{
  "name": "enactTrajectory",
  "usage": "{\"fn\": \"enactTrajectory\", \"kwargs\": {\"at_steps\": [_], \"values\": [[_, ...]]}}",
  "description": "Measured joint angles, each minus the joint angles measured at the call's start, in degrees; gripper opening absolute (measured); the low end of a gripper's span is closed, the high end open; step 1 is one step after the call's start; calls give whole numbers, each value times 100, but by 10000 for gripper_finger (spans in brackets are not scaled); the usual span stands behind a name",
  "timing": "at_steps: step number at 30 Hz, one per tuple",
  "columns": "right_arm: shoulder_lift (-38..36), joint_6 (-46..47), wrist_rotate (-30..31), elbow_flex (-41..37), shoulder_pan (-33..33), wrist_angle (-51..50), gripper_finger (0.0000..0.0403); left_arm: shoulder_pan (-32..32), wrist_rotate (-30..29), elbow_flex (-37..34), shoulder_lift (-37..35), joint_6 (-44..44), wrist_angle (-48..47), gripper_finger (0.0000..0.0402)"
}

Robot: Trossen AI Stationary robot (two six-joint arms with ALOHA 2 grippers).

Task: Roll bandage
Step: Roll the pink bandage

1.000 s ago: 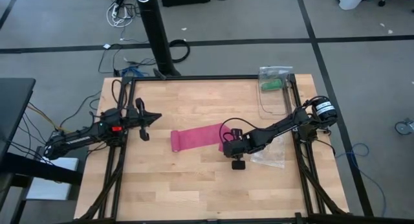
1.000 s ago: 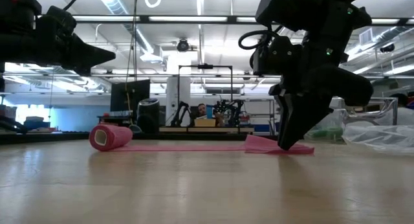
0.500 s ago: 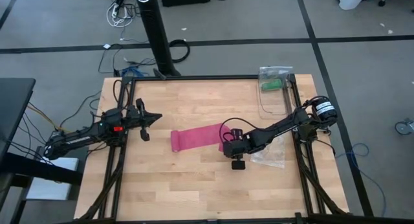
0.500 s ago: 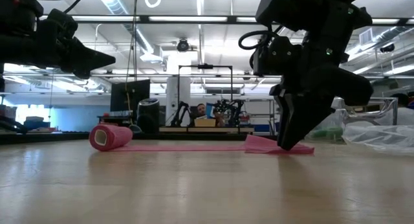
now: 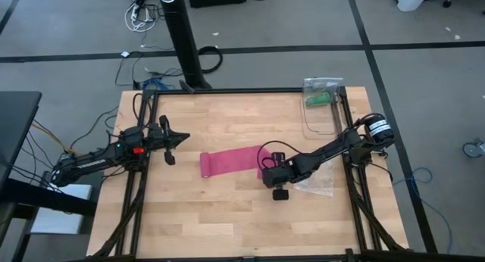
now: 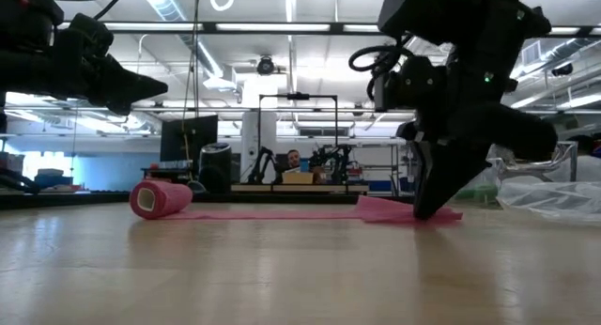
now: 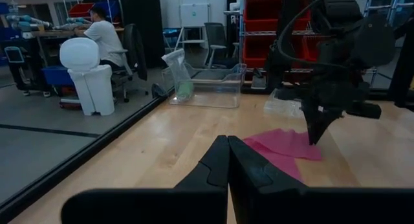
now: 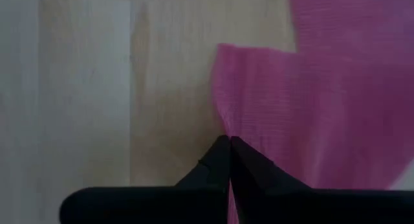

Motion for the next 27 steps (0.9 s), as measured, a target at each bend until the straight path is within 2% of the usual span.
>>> {"fn": "enactTrajectory", "kwargs": {"at_steps": [10,22,27], "values": [[-417,-152,618,575,-158,-844,4,0,9,0,2,0,1,6],[-842,-4,1824,728,-953,-1735,3,0,5,1,37,-179,0,6],[-857,249,1972,726,-1360,-2023,3,-2,-3,1,37,-172,9,6]]}}
